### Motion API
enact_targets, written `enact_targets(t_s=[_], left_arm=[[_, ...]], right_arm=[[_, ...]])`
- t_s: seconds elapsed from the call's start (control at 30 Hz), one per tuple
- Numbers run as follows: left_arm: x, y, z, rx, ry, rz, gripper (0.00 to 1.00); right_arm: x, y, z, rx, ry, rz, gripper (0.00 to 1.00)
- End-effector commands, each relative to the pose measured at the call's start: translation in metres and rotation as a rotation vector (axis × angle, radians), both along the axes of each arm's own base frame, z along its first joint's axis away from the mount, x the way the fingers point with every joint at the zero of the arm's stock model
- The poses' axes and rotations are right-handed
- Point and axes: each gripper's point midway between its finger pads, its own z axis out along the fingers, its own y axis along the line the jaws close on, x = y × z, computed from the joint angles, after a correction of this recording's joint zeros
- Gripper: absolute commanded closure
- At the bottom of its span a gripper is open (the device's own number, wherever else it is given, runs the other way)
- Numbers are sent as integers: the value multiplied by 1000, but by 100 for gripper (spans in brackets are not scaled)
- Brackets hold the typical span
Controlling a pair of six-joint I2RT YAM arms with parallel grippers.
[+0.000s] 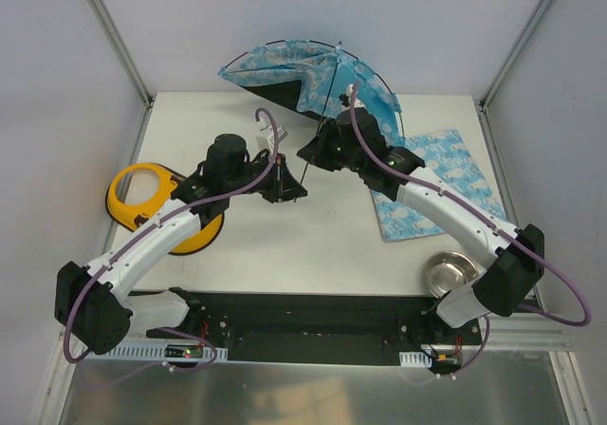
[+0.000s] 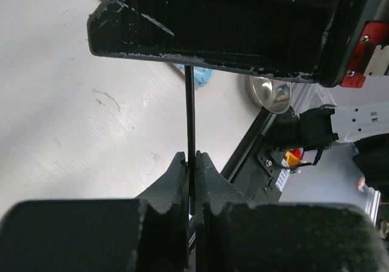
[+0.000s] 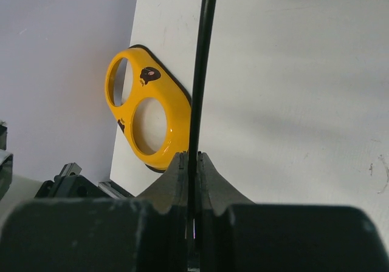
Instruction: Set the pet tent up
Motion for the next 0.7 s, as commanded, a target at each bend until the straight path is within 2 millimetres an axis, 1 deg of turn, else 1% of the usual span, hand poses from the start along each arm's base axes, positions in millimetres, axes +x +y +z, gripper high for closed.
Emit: enact_targets(t_s=[0.0,0.03,0.1,0.13,0.17,0.27,0.33,0.37,0.4,0.5,0.57,0.6,0.63,0.67], left_arm=[[11,-1,15,-17,-49,9,100],[15,0,19,-25,-62,29,100],[26,3,25,-31,-84,99,100],[32,6,26,-26,-89,134,100],[36,8,28,-21,-98,157,100],[46,9,31,-19,-100,202,100],[51,10,31,-15,-99,218,100],[53,9,33,-16,-101,223,100],[53,9,33,-15,-101,220,100],[55,7,35,-15,-109,213,100],[56,7,38,-19,-113,214,100],[56,7,38,-19,-111,211,100],[57,4,44,-36,-135,200,100],[55,4,45,-40,-135,196,100]], right_arm=[[18,-10,48,59,-122,-45,100],[15,-8,46,58,-117,-30,100],[12,-8,44,51,-120,-8,85],[10,-9,41,44,-120,1,78],[8,-10,41,47,-128,7,73],[-1,-10,43,57,-148,36,65],[-5,-9,44,58,-160,56,64],[-7,-9,42,51,-160,61,64],[-12,-4,41,57,-153,99,64],[-18,2,32,49,-137,134,65],[-18,5,29,43,-130,141,70],[-18,6,28,42,-127,144,72],[-17,7,27,41,-126,146,73],[-17,8,26,36,-123,150,73]])
